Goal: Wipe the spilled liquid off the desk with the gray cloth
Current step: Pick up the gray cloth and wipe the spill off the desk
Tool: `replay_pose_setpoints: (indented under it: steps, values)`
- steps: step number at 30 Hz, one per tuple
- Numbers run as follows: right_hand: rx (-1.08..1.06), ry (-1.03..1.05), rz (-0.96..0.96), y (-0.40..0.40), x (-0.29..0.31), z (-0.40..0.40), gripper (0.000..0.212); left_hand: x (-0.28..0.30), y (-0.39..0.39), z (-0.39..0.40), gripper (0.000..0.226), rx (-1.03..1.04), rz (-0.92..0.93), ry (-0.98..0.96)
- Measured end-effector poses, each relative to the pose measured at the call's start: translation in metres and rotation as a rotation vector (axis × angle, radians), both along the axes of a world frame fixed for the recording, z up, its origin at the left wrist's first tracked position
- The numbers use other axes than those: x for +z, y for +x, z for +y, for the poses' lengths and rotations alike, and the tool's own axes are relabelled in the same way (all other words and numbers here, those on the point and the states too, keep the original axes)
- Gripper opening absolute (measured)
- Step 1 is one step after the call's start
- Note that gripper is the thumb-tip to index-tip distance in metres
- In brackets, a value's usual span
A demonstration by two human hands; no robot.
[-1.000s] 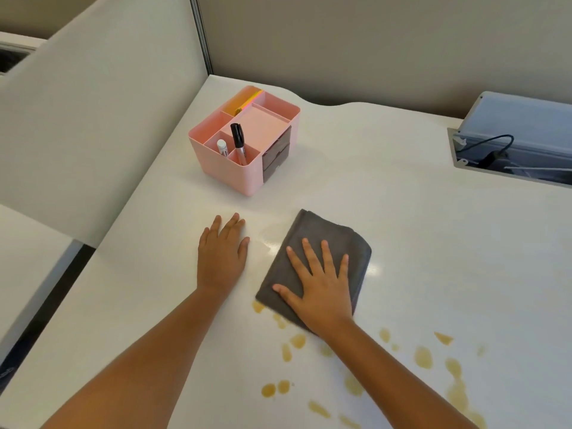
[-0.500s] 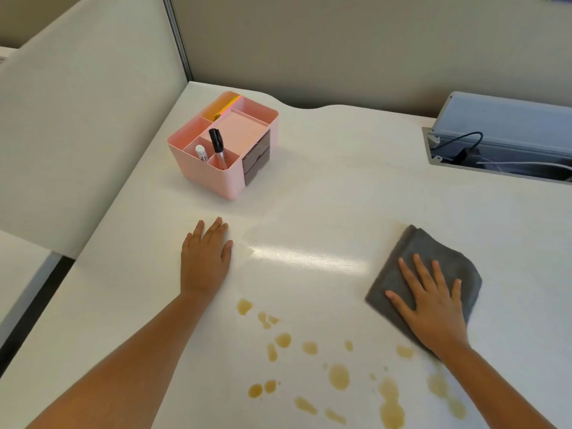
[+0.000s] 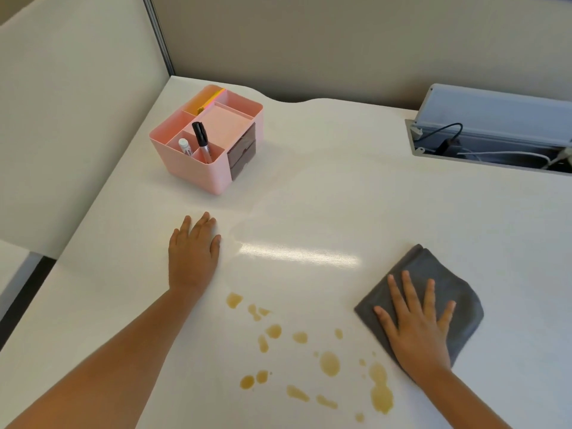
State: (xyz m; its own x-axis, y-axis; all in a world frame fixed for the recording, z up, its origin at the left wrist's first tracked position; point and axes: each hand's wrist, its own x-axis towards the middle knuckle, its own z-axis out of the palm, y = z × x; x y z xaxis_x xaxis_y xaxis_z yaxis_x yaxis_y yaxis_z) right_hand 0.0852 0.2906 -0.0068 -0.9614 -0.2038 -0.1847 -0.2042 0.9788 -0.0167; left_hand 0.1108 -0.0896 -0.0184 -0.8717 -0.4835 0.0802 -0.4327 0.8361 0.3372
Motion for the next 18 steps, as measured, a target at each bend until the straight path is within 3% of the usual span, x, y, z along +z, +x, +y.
replay_pose_setpoints:
  steps: [7, 15, 18]
  values:
    - [0.259, -0.017, -0.008, 0.010, -0.005, -0.095, 0.072, 0.001, 0.001, 0.000, 0.038, -0.005, 0.007, 0.002]
    - [0.312, -0.115, -0.041, 0.012, -0.008, -0.196, 0.075, 0.001, 0.001, -0.002, 0.038, -0.015, 0.007, -0.010]
    - [0.457, -0.093, -0.045, 0.025, -0.006, -0.218, 0.078, 0.000, 0.000, -0.003, 0.039, -0.016, -0.017, -0.016]
